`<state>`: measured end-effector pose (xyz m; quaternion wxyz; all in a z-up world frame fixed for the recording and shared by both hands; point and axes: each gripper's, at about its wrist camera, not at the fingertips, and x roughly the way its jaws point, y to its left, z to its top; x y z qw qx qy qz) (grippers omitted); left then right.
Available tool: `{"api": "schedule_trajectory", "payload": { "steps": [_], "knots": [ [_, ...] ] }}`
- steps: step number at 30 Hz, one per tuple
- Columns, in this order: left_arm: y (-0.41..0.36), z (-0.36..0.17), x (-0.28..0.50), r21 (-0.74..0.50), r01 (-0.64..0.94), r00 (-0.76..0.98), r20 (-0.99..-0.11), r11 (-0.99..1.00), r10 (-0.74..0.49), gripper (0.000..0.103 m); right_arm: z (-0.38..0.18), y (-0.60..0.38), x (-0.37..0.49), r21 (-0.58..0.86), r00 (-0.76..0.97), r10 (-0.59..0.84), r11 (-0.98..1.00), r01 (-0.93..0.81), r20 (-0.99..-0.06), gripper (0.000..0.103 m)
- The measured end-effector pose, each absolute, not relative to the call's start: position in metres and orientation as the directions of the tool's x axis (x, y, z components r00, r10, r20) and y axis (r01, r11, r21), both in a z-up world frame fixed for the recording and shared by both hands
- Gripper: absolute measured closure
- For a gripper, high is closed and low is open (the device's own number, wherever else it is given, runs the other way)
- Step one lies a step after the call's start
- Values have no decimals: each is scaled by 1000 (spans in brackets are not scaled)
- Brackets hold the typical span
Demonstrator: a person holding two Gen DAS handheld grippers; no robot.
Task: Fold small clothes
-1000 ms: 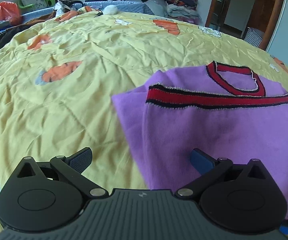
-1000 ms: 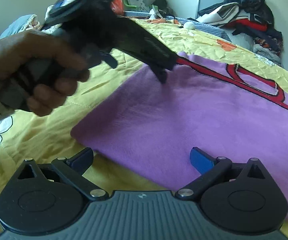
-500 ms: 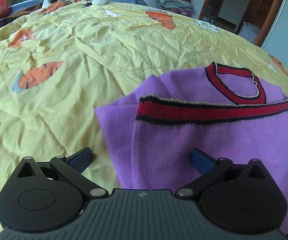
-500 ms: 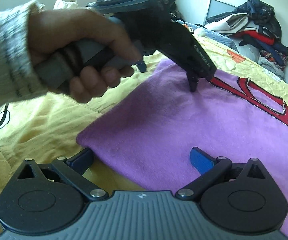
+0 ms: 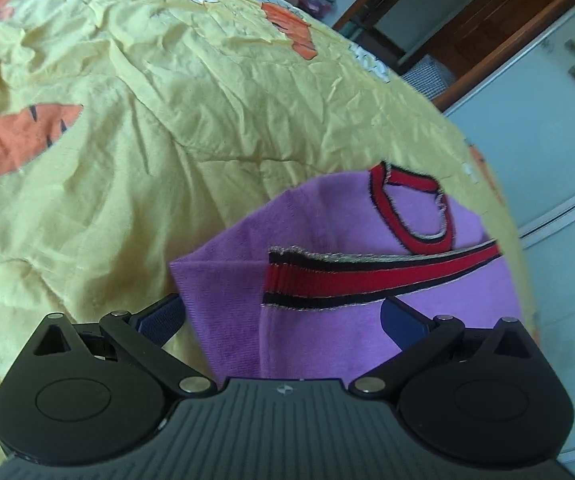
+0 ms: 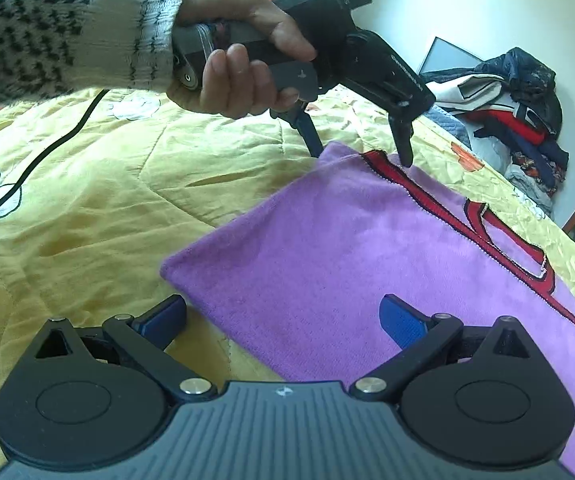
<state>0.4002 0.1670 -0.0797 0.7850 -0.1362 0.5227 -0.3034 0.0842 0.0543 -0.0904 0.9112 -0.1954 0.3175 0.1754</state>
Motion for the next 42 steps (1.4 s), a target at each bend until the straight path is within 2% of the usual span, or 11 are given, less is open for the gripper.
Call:
{"api": "schedule_trajectory", "payload": {
  "steps": [3,6,10,13,25,28,30,32,34,37,42],
  "knots": [
    [168,-82,400,-587,327,231,-710,740,-665,5,-91,49,88,-209,726,211,873,-442,-654,0],
    [159,-82,402,-602,327,197,-710,728,-676,22,-91,45,91,-186,723,216,882,-433,-657,0],
    [146,-81,408,-552,317,186,-761,771,-621,78,-92,52,88,-228,738,201,870,-437,-645,0],
    [147,-84,409,-566,300,186,-755,768,-629,86,-91,59,82,-270,752,192,854,-444,-631,0],
    [175,-94,402,-702,135,237,-662,699,-711,90,-89,86,68,-400,780,203,766,-503,-592,6],
    [177,-93,402,-709,109,240,-662,697,-710,90,-92,95,66,-448,787,185,735,-509,-589,25],
    [177,-92,401,-706,101,242,-666,701,-706,90,-93,98,66,-469,788,172,721,-509,-591,58],
    [176,-92,401,-699,100,242,-673,708,-699,90,-96,100,67,-493,787,142,710,-503,-600,70],
    [176,-93,401,-700,90,243,-675,709,-697,90,-99,102,64,-536,802,138,677,-504,-581,71],
    [176,-94,399,-696,85,254,-677,713,-691,90,-109,111,58,-637,840,133,593,-493,-527,95],
    [174,-81,393,-676,99,281,-685,730,-672,91,-101,107,71,-544,820,169,673,-502,-547,98]
  ]
}}
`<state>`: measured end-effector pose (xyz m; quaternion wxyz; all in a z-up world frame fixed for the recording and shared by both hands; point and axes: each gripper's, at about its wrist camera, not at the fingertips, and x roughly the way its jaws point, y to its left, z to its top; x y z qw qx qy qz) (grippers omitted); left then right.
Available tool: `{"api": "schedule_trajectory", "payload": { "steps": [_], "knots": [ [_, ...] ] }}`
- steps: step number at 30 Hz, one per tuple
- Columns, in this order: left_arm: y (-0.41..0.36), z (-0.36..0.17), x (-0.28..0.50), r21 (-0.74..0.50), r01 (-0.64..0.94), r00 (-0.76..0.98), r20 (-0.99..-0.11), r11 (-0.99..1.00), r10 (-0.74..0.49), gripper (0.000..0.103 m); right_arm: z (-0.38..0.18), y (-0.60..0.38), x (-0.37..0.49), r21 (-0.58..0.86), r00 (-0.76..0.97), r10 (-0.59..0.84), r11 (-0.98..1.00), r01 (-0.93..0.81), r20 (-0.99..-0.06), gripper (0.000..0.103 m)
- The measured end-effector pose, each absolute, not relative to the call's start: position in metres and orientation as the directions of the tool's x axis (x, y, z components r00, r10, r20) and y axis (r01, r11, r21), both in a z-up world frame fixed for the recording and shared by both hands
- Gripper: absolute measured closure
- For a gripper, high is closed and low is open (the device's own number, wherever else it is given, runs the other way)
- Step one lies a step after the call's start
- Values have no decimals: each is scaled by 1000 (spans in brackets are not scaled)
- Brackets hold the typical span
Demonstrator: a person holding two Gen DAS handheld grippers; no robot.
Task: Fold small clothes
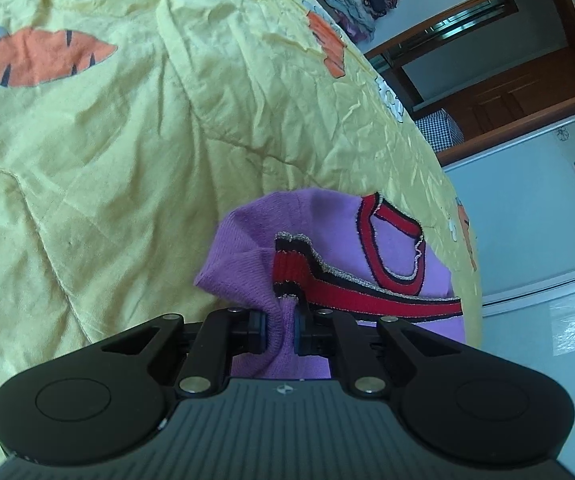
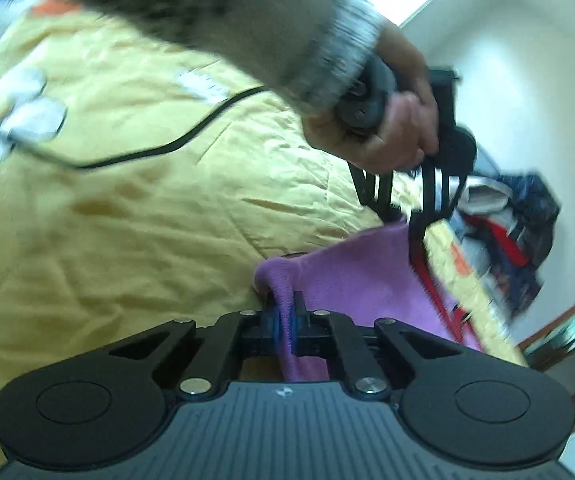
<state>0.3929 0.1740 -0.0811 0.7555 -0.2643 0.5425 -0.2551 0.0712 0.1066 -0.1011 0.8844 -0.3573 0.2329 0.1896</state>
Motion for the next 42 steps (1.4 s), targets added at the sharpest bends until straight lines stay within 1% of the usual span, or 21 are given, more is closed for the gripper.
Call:
{"api": "schedule_trajectory", "payload": {
  "steps": [2,4,5,8,10,12,17,22,26,30,34,39,42],
  "knots": [
    [169,-71,392,-658,117,289,-694,744,-659,91,-84,89,80,-400,805,214,780,-482,-554,98],
    [160,-57,391,-632,132,294,-711,764,-639,91,-67,71,85,-317,825,221,847,-427,-521,98],
    [155,-50,392,-620,135,299,-718,773,-628,91,-61,62,86,-292,835,218,867,-403,-505,98],
    [132,-26,390,-581,167,314,-735,797,-601,92,-42,36,85,-283,877,175,902,-325,-446,99],
    [112,-12,388,-561,179,322,-743,809,-586,92,-32,14,85,-219,885,169,933,-285,-433,99],
    [89,-3,388,-546,168,325,-756,821,-569,92,-26,-12,88,-144,886,161,959,-245,-434,99],
    [23,0,385,-476,187,306,-803,859,-511,92,-25,-86,88,118,879,173,984,-134,-445,99],
    [-51,-8,380,-393,246,280,-846,886,-453,92,-39,-144,77,284,878,162,958,-31,-450,99],
    [-108,-13,376,-362,286,259,-862,887,-435,92,-47,-190,66,354,888,121,934,50,-445,99],
    [-163,-19,366,-318,336,249,-878,887,-409,92,-54,-231,54,367,893,52,921,130,-447,99],
    [-209,-29,353,-280,370,236,-894,886,-381,92,-66,-269,42,407,887,14,892,198,-462,99],
    [-247,-39,340,-226,400,244,-908,888,-341,92,-77,-293,34,435,878,-9,866,246,-478,99],
    [-265,-38,338,-223,413,249,-905,883,-345,93,-83,-303,29,446,877,-22,855,266,-481,99]
  ]
}}
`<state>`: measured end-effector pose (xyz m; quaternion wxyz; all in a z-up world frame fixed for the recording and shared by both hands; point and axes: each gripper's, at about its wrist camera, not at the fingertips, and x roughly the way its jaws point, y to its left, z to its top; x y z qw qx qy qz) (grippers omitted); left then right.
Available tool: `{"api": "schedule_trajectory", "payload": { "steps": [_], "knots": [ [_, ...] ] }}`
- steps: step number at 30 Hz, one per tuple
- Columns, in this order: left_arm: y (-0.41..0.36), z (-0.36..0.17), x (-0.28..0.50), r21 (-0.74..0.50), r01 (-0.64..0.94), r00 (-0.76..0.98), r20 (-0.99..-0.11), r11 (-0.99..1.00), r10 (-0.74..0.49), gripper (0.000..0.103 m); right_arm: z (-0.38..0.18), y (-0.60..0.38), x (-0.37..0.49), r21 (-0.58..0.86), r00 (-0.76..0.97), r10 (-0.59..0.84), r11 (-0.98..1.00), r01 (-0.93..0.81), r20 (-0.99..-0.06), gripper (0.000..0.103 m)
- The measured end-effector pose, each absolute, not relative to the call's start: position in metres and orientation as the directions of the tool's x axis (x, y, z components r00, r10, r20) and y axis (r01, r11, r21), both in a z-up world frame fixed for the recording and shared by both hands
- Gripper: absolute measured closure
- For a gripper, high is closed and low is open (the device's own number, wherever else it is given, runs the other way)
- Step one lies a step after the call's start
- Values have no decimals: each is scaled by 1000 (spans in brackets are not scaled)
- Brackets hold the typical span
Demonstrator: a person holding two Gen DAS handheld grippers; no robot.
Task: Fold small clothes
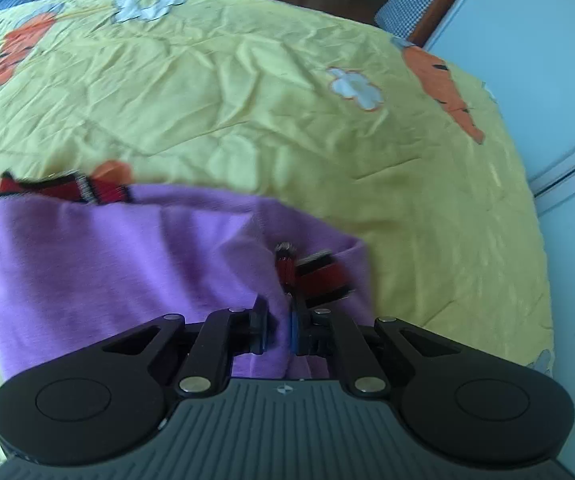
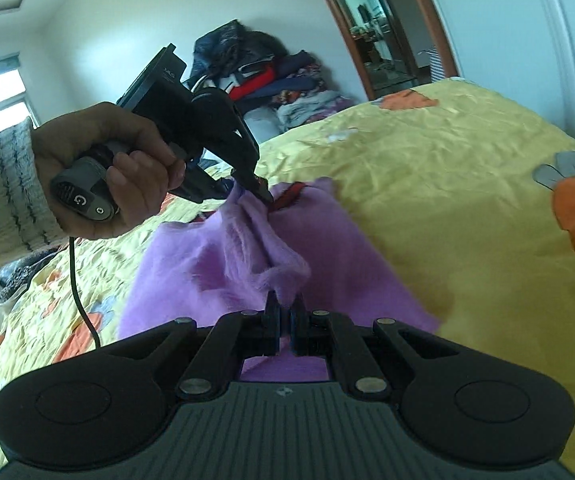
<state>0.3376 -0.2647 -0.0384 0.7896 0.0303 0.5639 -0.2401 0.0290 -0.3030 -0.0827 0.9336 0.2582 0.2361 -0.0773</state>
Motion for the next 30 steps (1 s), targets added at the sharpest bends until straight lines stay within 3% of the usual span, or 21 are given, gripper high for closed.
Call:
{"api": "schedule_trajectory", "payload": {
  "steps": [10,16,18,19,21,22,23,28,29,30],
  "knots": [
    [-312,-48,323,-196,473,244,-908,859,-342,93,-101,-315,15,463,857,-33,830,310,-515,98],
    [-318,-56,331,-333,465,160,-880,820,-448,94,-104,-323,19,476,842,-16,819,320,-539,95],
    [-309,-49,336,-406,426,133,-856,808,-500,85,-107,-326,23,504,833,23,805,313,-553,74],
    [-302,-42,336,-439,410,136,-837,799,-530,71,-107,-328,22,522,841,42,801,295,-540,66],
    [-281,-25,337,-468,392,169,-809,792,-563,50,-102,-327,18,533,857,44,799,278,-513,22],
    [-268,-15,336,-474,394,190,-797,788,-574,36,-100,-326,17,533,868,45,804,262,-494,19],
    [-254,-7,334,-476,407,209,-782,779,-587,30,-97,-324,18,519,872,32,814,260,-488,19],
    [-169,8,320,-449,408,282,-766,795,-577,11,-99,-318,43,460,839,89,864,202,-536,24],
    [-152,7,317,-443,401,288,-770,802,-570,11,-99,-315,46,439,833,90,878,192,-545,54],
    [-137,4,311,-429,391,295,-780,814,-553,11,-98,-314,47,421,832,81,886,192,-549,97]
  ]
}}
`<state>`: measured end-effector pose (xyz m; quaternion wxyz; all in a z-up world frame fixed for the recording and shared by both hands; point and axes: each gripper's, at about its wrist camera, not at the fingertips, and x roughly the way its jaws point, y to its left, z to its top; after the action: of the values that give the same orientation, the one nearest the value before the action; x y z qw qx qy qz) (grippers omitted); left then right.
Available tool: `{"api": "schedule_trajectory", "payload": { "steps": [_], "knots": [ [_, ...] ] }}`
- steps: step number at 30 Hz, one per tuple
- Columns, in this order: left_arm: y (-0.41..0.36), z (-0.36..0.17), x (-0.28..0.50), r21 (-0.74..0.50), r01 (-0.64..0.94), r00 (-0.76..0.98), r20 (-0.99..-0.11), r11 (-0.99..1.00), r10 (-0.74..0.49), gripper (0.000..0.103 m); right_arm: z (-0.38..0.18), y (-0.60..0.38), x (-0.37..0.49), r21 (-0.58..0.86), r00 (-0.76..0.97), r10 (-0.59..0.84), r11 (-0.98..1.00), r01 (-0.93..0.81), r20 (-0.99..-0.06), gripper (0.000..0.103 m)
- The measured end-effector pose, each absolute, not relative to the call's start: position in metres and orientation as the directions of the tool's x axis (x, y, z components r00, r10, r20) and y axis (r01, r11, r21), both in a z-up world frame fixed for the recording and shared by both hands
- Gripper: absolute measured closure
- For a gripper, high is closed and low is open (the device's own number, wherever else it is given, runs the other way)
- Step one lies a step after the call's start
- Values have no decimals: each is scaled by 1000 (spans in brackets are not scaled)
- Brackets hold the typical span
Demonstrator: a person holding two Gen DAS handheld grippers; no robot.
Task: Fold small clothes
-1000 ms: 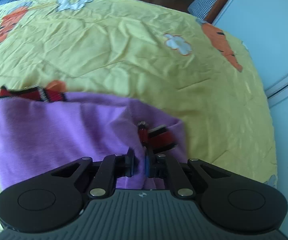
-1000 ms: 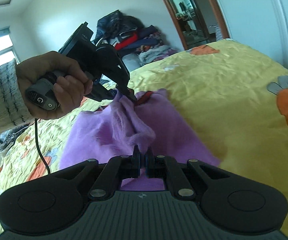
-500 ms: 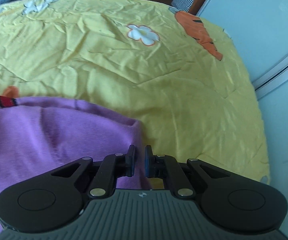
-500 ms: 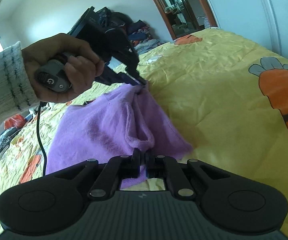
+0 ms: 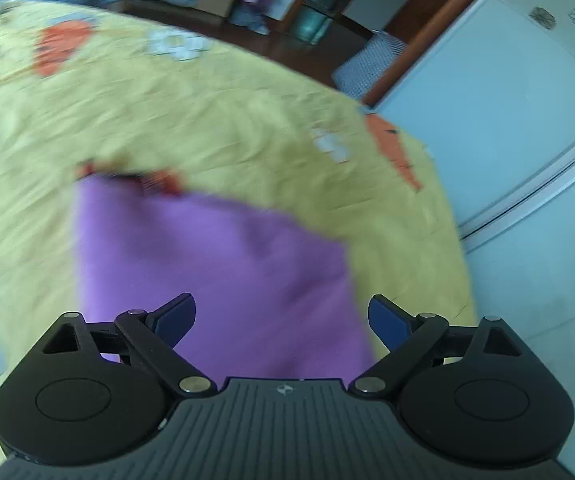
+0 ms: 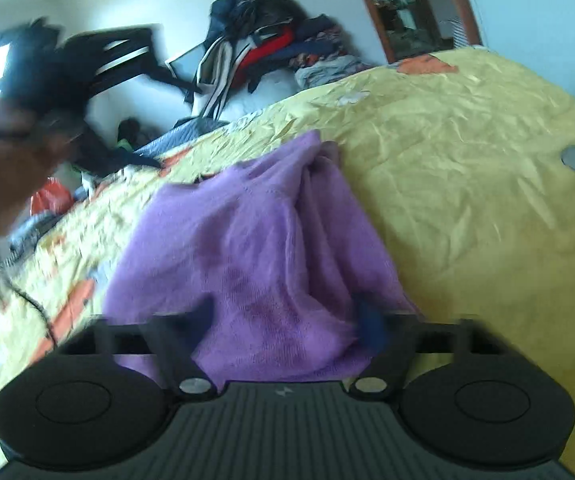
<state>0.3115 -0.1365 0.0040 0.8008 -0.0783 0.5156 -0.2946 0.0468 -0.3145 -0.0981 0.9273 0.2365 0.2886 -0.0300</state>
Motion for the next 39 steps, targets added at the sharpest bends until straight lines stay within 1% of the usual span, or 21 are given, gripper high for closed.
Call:
{"api": "schedule_trajectory", "payload": {
  "steps": [2,5,7,10,12,16,17,18,19,20,22,23,24,25,27,29,32,34,37,38,39],
  "knots": [
    [-108,-4,298,-401,380,306,-796,834,-522,7,-97,-318,45,415,832,61,885,210,-551,97],
    [-77,-14,270,-338,379,336,-817,861,-469,6,-87,-321,38,397,849,42,895,202,-526,97],
    [-63,-20,251,-308,383,355,-821,871,-447,3,-79,-324,33,402,857,45,895,194,-513,97],
    [-50,-29,226,-285,391,355,-830,875,-429,3,-68,-326,30,379,859,40,907,183,-510,97],
    [-46,-35,211,-283,413,339,-835,866,-434,3,-69,-328,31,341,854,15,920,192,-521,97],
    [-49,-50,190,-267,431,327,-844,862,-425,2,-85,-341,31,362,835,3,902,235,-550,97],
    [-52,-56,187,-268,439,316,-848,858,-426,2,-89,-343,32,376,831,28,900,221,-556,97],
    [-54,-62,185,-251,440,314,-857,862,-410,2,-96,-344,39,393,804,76,897,204,-590,96],
    [-57,-69,183,-218,443,314,-871,870,-378,2,-101,-346,43,403,787,90,890,211,-611,97],
    [-62,-75,181,-183,462,314,-881,868,-353,1,-101,-347,43,405,789,90,890,211,-608,96],
    [-67,-77,172,-117,494,353,-878,862,-322,0,-96,-348,47,394,773,104,897,198,-626,86],
    [-68,-77,170,-109,499,356,-879,860,-318,0,-92,-350,48,383,769,104,903,192,-631,78],
    [-69,-77,168,-104,505,359,-877,857,-318,0,-86,-352,48,376,779,93,907,191,-620,75],
    [-69,-76,167,-104,506,359,-877,856,-319,0,-79,-357,50,381,799,91,907,180,-594,75],
    [-69,-77,167,-113,502,353,-878,857,-322,0,-69,-370,65,419,823,107,892,168,-558,74],
    [-67,-76,167,-130,491,348,-877,862,-331,0,-67,-384,89,478,829,166,868,133,-533,75],
    [-65,-74,163,-160,472,338,-875,867,-346,0,-80,-402,126,536,795,235,834,131,-559,75],
    [-62,-73,160,-174,466,331,-875,867,-354,0,-88,-407,138,572,786,281,813,110,-551,74],
    [-59,-71,162,-190,456,320,-877,870,-359,0,-95,-402,147,563,761,312,822,83,-568,75],
    [-58,-70,164,-202,450,313,-876,870,-366,0,-95,-398,150,530,754,299,844,77,-585,93],
    [-57,-68,168,-209,444,312,-875,871,-369,0,-92,-394,148,494,763,270,866,74,-587,95]
  ]
}}
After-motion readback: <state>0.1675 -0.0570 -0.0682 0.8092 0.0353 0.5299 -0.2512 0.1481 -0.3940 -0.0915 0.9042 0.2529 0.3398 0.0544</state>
